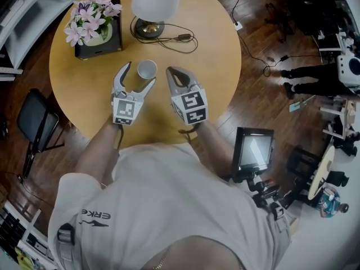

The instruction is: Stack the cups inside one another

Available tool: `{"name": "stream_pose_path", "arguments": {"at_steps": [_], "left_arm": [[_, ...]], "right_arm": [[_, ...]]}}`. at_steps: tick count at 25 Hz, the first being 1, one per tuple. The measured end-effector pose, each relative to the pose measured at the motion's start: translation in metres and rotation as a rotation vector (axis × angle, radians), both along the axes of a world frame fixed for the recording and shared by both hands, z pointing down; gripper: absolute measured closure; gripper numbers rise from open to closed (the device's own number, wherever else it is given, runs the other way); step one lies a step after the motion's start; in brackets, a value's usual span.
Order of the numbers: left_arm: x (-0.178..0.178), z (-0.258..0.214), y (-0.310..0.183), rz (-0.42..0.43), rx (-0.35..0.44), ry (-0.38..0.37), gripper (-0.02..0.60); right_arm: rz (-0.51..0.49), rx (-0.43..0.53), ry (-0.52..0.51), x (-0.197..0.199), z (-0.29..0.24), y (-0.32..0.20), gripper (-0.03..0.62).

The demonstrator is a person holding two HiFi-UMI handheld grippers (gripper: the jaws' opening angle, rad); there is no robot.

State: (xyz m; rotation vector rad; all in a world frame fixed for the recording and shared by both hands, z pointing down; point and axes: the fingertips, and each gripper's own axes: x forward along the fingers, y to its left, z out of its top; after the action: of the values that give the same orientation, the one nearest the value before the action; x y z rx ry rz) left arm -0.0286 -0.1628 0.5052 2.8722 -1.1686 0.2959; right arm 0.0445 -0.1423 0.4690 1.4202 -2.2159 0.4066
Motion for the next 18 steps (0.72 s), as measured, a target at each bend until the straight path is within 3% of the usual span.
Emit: {"name": "stream_pose_path", "arguments": {"at_steps": [3,6,11,18], "left_arm": [[-0.009,-0.032,0.005,-0.028,0.01,0.066,0.164],[-0.018,-0.07,0.012,-0.056,0.052,0.135,0.22],[-0.027,-0.122,0.036,-0.068,0.128,0.198,0.356],[-0.042,-0.15,0.065,-0.073,0.145,0.256,0.557]], "right_arm": [[0.007,0.023,-0.012,-0.003,-0.012,0.006,0.58],[0.017,0.061,-0.022,-0.007,-0.026,0.013,0.58],[0.036,0.151,-0.039,-0.015,-0.059,0.03,0.58],[0.098,0.231,-0.084,-0.02,-0.096,0.058,0.58]]}}
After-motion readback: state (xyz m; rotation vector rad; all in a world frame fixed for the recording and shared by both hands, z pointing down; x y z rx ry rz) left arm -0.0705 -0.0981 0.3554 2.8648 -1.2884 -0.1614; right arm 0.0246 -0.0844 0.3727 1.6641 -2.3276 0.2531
